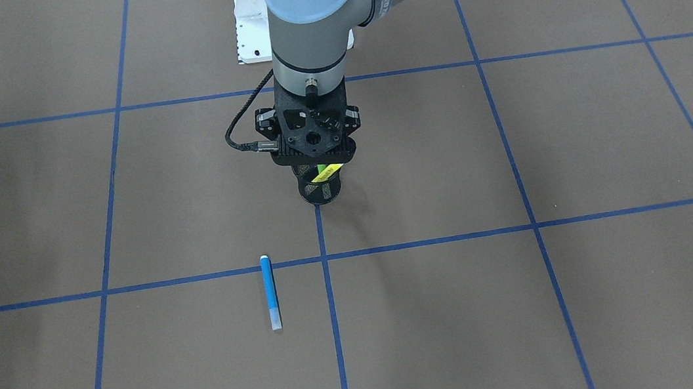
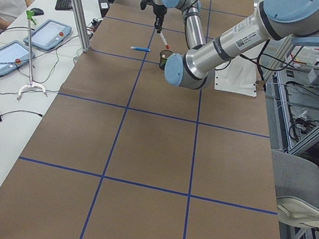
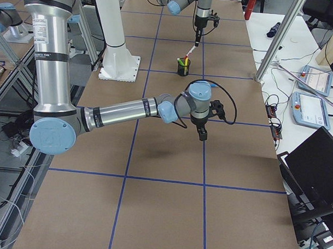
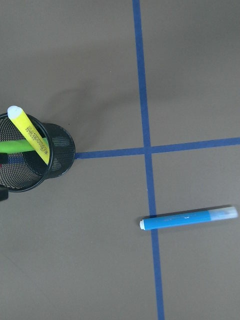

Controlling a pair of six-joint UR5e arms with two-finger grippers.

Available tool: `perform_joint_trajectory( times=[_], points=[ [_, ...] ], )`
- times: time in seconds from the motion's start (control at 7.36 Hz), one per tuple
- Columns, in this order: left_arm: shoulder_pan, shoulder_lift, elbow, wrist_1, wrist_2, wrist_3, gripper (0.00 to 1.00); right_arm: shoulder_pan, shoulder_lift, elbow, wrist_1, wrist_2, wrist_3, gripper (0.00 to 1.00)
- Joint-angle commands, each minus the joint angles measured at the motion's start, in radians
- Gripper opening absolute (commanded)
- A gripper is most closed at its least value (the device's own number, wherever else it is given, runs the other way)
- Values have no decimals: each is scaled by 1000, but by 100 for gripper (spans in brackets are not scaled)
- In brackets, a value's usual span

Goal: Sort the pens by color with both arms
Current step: 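Lift the red-capped marker out of the cup with the left gripper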

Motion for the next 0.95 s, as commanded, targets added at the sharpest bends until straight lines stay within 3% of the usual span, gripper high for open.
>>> perform_joint_trajectory(
  times=[0.0,0.41,0.54,0.68,0.82],
  points=[
    [-27,24,0,-191,108,-86,0,9,-4,6,0,1,0,99],
    [-17,90,64,-454,383,-144,0,12,4,3,0,-2,0,99],
    [21,101,94,-551,522,-180,0,12,7,3,0,-2,0,99],
    [55,103,128,-615,664,-185,0,12,10,1,0,-3,0,99],
    [78,95,160,-637,740,-184,0,12,10,1,2,-3,0,99]
  ],
)
